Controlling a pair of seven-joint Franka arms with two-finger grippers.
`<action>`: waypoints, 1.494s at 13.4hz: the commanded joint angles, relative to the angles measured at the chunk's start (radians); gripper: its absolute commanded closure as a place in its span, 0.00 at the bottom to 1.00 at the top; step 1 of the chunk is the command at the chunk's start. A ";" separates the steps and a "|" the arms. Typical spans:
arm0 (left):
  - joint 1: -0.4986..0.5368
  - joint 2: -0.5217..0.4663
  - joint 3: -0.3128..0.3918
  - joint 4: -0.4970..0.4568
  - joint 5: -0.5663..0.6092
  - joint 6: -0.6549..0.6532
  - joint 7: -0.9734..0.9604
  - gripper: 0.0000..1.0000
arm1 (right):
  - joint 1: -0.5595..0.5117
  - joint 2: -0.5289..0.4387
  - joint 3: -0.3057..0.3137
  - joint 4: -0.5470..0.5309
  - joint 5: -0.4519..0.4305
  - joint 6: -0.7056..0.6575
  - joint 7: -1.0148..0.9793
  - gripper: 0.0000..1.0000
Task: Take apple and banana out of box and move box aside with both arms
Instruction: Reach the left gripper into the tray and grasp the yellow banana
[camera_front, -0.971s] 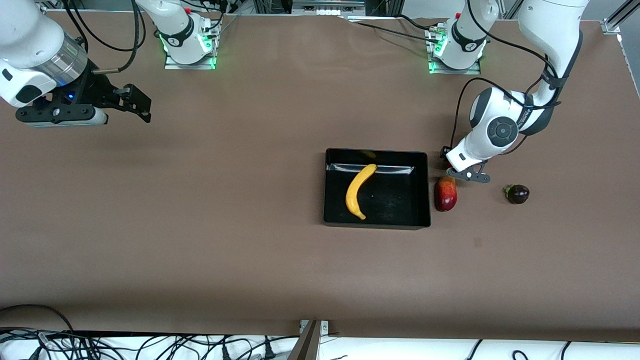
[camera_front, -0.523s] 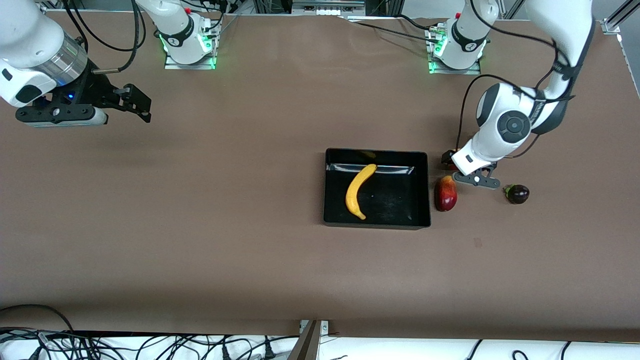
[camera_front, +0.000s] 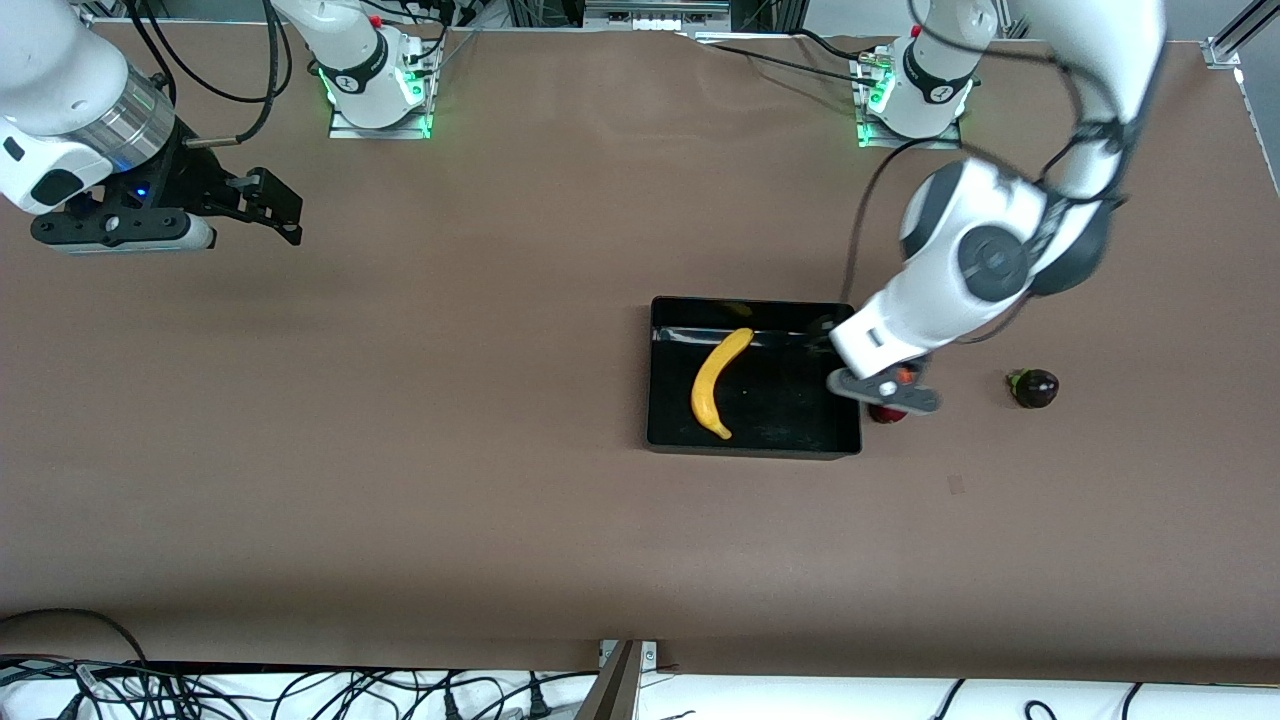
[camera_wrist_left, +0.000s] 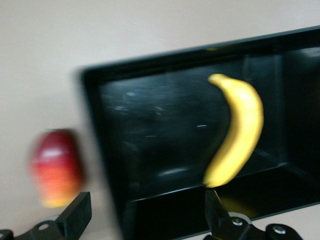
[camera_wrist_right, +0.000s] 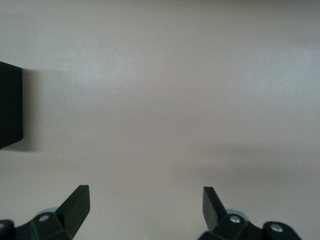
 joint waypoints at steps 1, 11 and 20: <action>-0.136 0.175 0.013 0.160 -0.019 0.012 -0.149 0.00 | 0.009 -0.004 0.000 0.010 -0.009 -0.006 0.013 0.00; -0.220 0.336 0.022 0.148 0.179 0.259 -0.326 0.00 | 0.020 0.006 -0.004 0.010 -0.008 0.037 0.013 0.00; -0.187 0.297 0.022 0.131 0.222 0.277 -0.329 1.00 | 0.020 0.006 -0.006 0.010 -0.008 0.030 0.013 0.00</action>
